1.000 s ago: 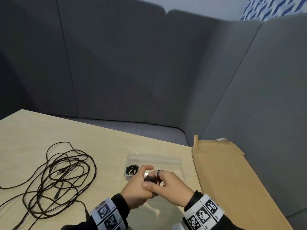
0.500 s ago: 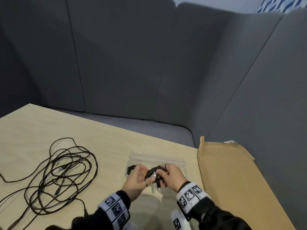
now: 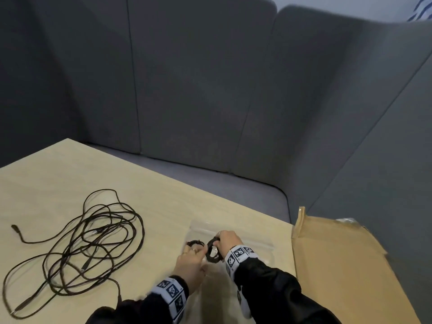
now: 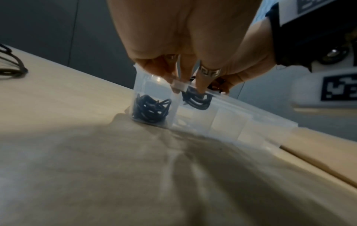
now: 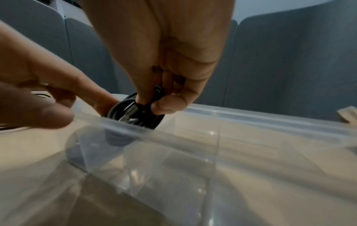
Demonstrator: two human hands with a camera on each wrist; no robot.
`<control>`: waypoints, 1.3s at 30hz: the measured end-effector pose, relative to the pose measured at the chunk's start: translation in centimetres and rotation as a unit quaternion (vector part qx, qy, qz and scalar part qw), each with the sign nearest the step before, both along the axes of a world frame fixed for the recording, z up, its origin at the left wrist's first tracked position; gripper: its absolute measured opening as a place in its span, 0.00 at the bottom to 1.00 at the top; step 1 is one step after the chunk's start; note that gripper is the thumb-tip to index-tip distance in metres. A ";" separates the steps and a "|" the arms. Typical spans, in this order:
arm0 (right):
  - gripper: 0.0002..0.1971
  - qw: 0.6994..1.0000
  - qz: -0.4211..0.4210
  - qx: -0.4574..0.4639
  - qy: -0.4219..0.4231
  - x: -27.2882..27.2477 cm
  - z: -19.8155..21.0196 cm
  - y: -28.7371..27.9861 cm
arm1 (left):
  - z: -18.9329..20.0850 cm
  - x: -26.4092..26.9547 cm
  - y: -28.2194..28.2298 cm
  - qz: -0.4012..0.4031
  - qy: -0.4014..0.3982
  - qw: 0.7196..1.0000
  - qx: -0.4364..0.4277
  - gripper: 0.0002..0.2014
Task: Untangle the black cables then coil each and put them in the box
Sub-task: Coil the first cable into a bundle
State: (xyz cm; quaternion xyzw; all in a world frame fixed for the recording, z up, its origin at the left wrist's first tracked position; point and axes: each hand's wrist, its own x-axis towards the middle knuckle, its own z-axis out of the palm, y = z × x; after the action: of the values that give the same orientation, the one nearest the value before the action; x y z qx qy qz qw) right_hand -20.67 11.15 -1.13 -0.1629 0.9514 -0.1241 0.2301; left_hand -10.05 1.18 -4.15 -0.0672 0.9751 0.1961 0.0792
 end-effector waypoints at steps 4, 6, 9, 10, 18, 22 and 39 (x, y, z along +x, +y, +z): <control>0.12 1.000 0.021 0.003 -0.012 0.2 -1.1 0.2 | -1.1 0.5 0.8 -0.048 -0.009 0.998 -0.043 0.27; 0.12 0.999 0.033 0.004 -0.009 0.7 -1.7 0.3 | -1.1 0.3 0.6 -0.074 -0.002 0.994 -0.086 0.24; 0.14 0.999 0.041 0.001 -0.003 1.3 -1.9 0.3 | -1.8 0.0 -0.1 -0.098 -0.040 0.991 -0.080 0.23; 0.16 0.999 0.042 -0.006 -0.010 1.3 -1.8 0.4 | -1.7 0.1 -0.2 -0.100 -0.067 0.989 -0.084 0.26; 0.13 0.996 0.072 -0.055 -0.012 2.2 -2.5 2.4 | -0.1 -0.4 0.9 -0.092 -0.043 0.991 -0.088 0.16; 0.19 0.994 0.007 -0.098 0.053 2.7 -3.0 3.8 | 0.0 -0.6 0.7 -0.113 -0.067 0.986 -0.101 0.20; 0.16 0.946 0.207 0.247 0.041 1.2 -1.4 1.7 | -0.3 -1.1 0.2 -0.122 -0.131 0.979 -0.097 0.27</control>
State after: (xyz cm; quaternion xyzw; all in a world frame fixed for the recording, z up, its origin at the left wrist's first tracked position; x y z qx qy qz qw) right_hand -19.44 12.80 -2.50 -0.2991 0.9062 0.1719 0.2445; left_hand -11.14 1.38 -4.46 0.0196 0.9716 0.0788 0.2224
